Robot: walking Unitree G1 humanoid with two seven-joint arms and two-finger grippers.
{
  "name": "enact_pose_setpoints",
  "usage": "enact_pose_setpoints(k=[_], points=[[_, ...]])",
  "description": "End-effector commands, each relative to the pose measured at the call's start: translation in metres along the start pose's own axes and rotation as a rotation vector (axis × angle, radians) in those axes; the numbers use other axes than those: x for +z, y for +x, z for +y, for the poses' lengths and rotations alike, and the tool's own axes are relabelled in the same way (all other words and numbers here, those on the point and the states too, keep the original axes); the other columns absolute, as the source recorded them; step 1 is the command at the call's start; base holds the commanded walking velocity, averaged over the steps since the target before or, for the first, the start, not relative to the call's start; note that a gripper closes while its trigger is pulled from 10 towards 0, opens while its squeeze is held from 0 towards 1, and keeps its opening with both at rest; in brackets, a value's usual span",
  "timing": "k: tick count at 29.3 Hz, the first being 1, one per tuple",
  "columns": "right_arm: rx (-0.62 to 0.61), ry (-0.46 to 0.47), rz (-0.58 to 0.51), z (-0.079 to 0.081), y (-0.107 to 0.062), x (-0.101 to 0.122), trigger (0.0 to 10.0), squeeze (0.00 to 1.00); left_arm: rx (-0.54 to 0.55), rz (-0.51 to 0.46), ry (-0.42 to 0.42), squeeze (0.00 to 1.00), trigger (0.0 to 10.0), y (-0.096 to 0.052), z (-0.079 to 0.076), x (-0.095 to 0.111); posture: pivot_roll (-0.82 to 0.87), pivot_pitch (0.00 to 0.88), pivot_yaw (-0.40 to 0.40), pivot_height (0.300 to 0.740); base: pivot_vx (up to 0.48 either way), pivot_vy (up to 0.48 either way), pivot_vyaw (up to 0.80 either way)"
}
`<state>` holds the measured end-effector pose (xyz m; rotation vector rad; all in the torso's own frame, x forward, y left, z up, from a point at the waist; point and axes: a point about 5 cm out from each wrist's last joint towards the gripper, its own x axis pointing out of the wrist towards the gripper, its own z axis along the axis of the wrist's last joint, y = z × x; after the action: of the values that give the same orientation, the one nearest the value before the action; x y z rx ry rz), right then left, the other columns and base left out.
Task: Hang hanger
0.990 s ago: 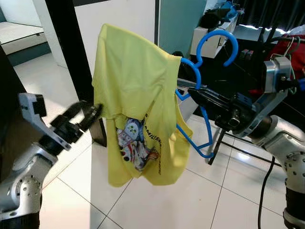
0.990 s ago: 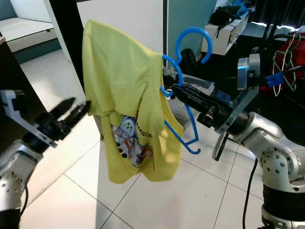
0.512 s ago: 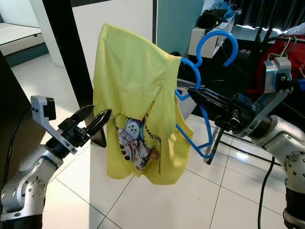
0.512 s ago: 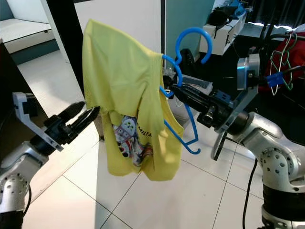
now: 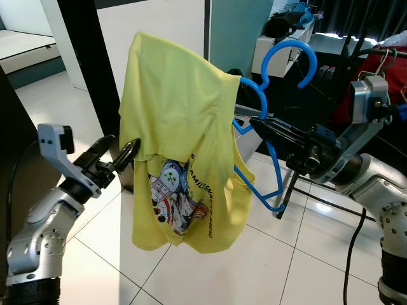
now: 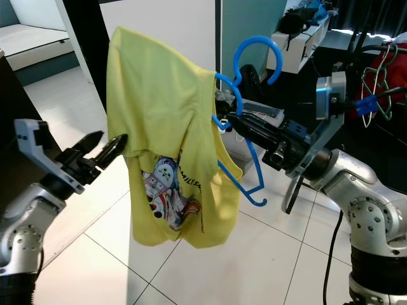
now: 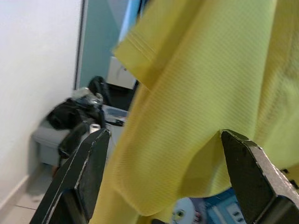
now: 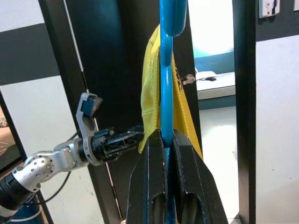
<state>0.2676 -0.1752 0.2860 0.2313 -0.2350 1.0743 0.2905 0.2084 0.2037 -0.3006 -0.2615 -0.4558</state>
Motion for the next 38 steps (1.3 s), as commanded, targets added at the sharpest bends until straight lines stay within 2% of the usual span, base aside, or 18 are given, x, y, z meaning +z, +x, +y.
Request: enact_pose_setpoints(k=[1,3,8,9,12,13,25,29,31,32,34,36,37,38], points=[[0.037,-0.025,-0.024,0.006,0.004,0.008,10.0,0.0,-0.026,-0.008,-0.006,0.0,10.0,0.001,-0.006,-0.001,-0.09,0.0,0.031,0.74,0.0,0.0,0.0],[0.035,-0.026,-0.024,0.006,0.004,0.008,10.0,0.0,-0.089,-0.008,-0.019,0.0,10.0,0.004,-0.014,-0.002,-0.09,0.0,0.03,0.74,0.0,0.0,0.0],[0.033,-0.026,-0.025,0.006,0.004,0.009,10.0,0.0,-0.11,-0.01,-0.03,0.0,10.0,0.008,-0.02,-0.004,-0.09,0.0,0.031,0.74,0.0,0.0,0.0],[0.032,-0.026,-0.025,0.006,0.004,0.009,10.0,0.0,-0.111,-0.01,-0.032,0.0,8.3,0.01,-0.021,-0.005,-0.09,0.0,0.031,0.74,0.0,0.0,0.0],[0.031,-0.026,-0.026,0.006,0.004,0.009,10.0,0.0,-0.109,-0.016,-0.035,0.0,8.3,0.012,-0.021,-0.005,-0.09,0.0,0.034,0.74,0.0,0.0,0.0],[0.03,-0.025,-0.026,0.007,0.003,0.008,10.0,0.0,-0.099,-0.023,-0.035,0.0,0.0,0.012,-0.021,-0.005,-0.09,0.0,0.034,0.74,0.0,0.0,0.0],[0.026,-0.024,-0.027,0.006,0.002,0.008,10.0,0.0,-0.041,-0.049,0.019,0.0,0.0,0.003,-0.005,0.012,-0.09,0.0,0.031,0.74,0.0,0.0,0.0],[0.024,-0.023,-0.024,0.005,0.002,0.008,10.0,0.0,-0.025,-0.061,0.06,0.0,0.0,-0.003,0.004,0.023,-0.09,0.0,0.03,0.74,0.0,0.0,0.0],[0.021,-0.021,-0.019,0.005,0.001,0.007,10.0,0.0,-0.031,-0.077,0.091,0.0,0.0,-0.005,0.009,0.036,-0.09,0.0,0.03,0.74,0.0,0.0,0.0],[0.021,-0.021,-0.019,0.005,0.001,0.007,10.0,0.0,-0.031,-0.077,0.091,0.0,0.0,-0.005,0.009,0.036,-0.09,0.0,0.03,0.74,0.0,0.0,0.0],[0.018,-0.014,-0.003,0.004,-0.002,0.003,10.0,0.0,-0.086,-0.108,0.139,0.0,0.0,-0.008,0.01,0.065,-0.08,0.0,0.034,0.74,0.0,0.0,0.0],[0.018,-0.014,-0.003,0.004,-0.002,0.003,10.0,0.0,-0.086,-0.108,0.139,0.0,0.0,-0.008,0.01,0.065,-0.08,0.0,0.034,0.74,0.0,0.0,0.0],[0.021,0.004,0.028,0.004,-0.005,-0.007,10.0,0.0,-0.176,-0.152,0.205,0.0,1.1,-0.008,0.006,0.103,-0.06,0.0,0.038,0.74,0.0,0.0,0.0],[0.021,0.004,0.028,0.004,-0.005,-0.007,10.0,0.0,-0.176,-0.152,0.205,0.0,1.1,-0.008,0.006,0.103,-0.06,0.0,0.038,0.74,0.0,0.0,0.0]])
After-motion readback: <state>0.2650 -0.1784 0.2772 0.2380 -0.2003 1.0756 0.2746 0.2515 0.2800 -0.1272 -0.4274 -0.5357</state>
